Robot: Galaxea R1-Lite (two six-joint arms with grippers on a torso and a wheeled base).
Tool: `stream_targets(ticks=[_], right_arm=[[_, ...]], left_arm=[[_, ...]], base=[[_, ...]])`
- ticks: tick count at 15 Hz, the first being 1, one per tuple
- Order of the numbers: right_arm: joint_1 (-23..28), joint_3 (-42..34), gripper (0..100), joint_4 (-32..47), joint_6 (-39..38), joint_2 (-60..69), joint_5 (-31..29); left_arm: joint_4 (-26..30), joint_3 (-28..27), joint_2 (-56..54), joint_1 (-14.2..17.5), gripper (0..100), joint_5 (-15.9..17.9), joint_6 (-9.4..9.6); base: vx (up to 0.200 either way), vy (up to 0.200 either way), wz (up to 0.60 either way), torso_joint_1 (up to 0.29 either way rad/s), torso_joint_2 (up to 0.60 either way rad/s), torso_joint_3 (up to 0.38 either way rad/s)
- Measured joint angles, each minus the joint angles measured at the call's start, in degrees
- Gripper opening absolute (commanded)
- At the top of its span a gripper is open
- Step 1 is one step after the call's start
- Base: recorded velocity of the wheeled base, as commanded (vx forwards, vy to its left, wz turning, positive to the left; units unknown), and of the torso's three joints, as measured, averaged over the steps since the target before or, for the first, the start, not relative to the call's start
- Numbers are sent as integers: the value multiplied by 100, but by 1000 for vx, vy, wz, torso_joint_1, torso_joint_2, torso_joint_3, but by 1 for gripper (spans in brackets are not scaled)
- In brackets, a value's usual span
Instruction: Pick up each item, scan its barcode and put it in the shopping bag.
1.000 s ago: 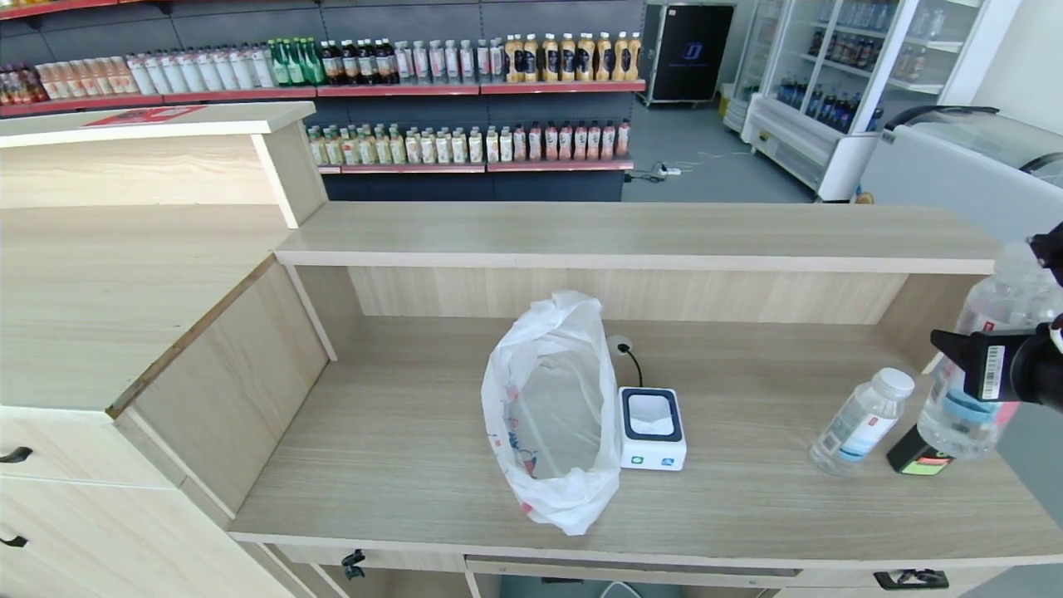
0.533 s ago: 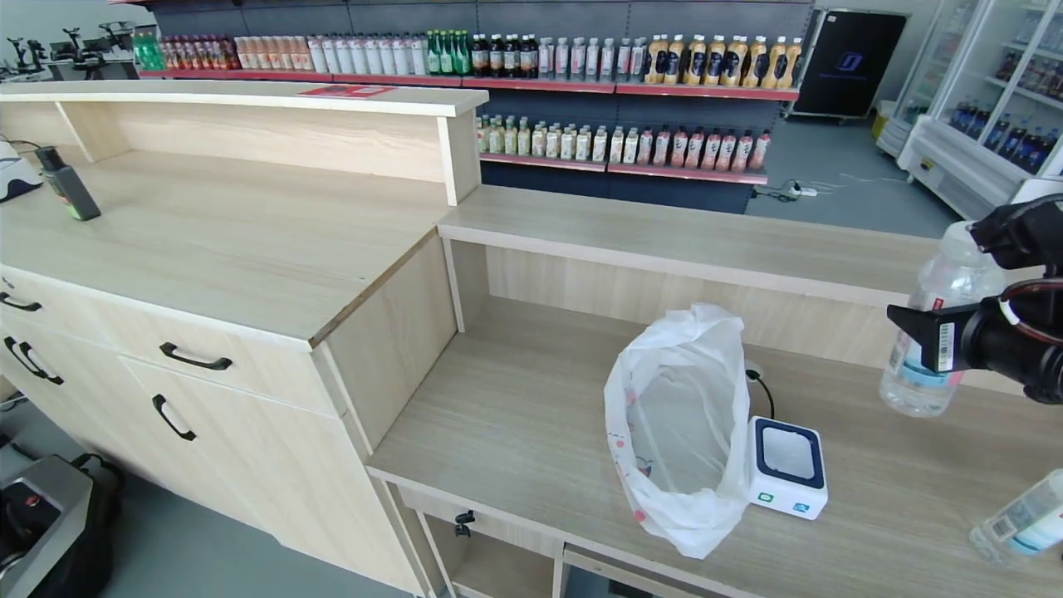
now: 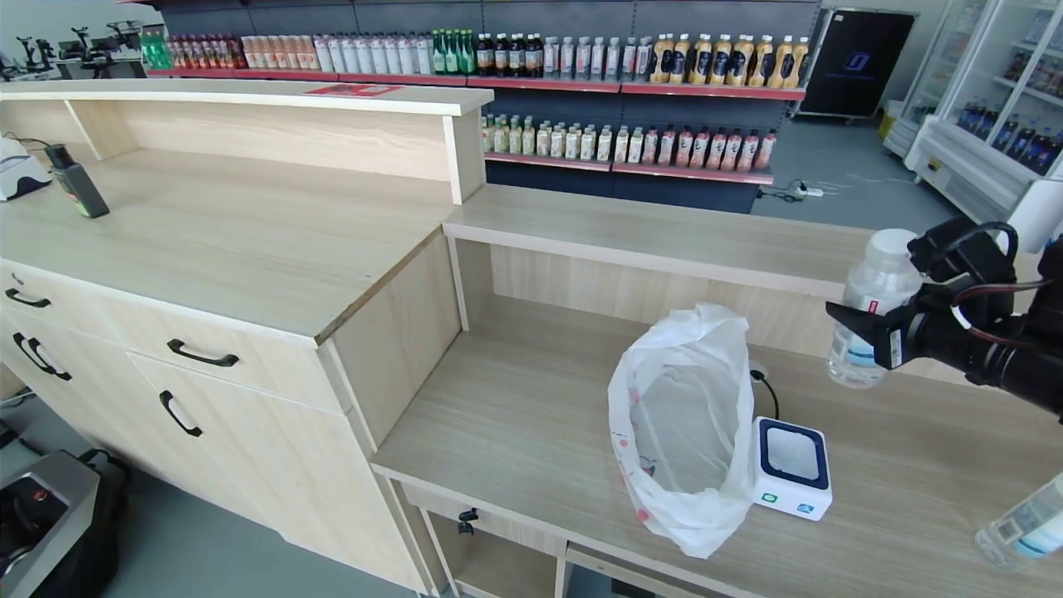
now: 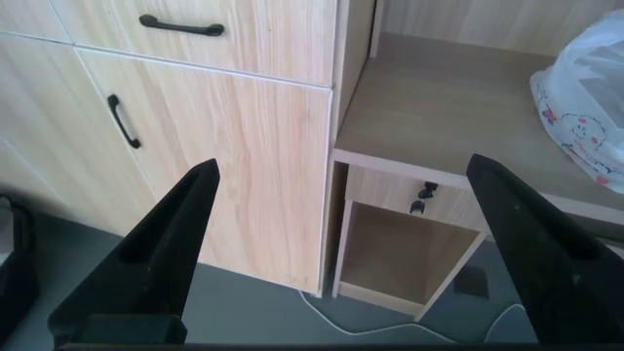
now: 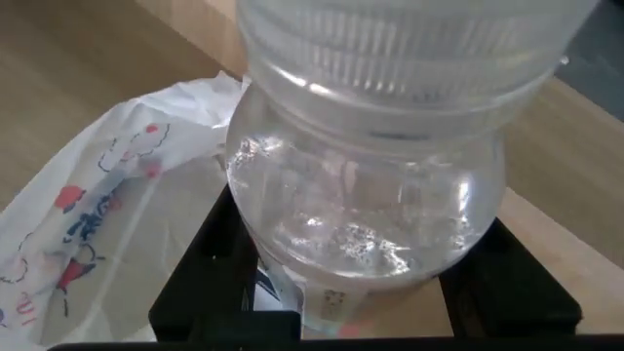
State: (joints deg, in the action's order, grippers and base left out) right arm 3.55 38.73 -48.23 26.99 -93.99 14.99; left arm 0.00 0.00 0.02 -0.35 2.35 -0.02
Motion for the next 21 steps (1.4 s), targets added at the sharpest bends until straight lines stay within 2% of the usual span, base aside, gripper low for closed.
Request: stream_targets(ticks=[2,4,9,12,14,21], right_arm=[[286,0,0,-402,700,-322,1020],[511,2,0,-1013,1051,-684,1557],[623,-23,0,-1708,1376,-1477,2428],[752,77,0,-1736,2025,-1816,3040],[833,173,0,-1736,2198,-2009,3378],[1103,377,0,-1684,2917,-2538,4136]], left_arm=[[0,0,0,0,100,2,-2],[0,0,0,2,100,2,-5],[0,0,0,0,100,2,-2],[0,0,0,2,100,0,-2],[0,0,0,2,100,2,-2],[0,0,0,0,100,2,-2]], base=[[0,0,0,0,0,0],[0,0,0,0,0,0],[0,0,0,0,0,0],[0,0,0,0,0,0],[0,0,0,0,0,0],[0,0,0,0,0,0]])
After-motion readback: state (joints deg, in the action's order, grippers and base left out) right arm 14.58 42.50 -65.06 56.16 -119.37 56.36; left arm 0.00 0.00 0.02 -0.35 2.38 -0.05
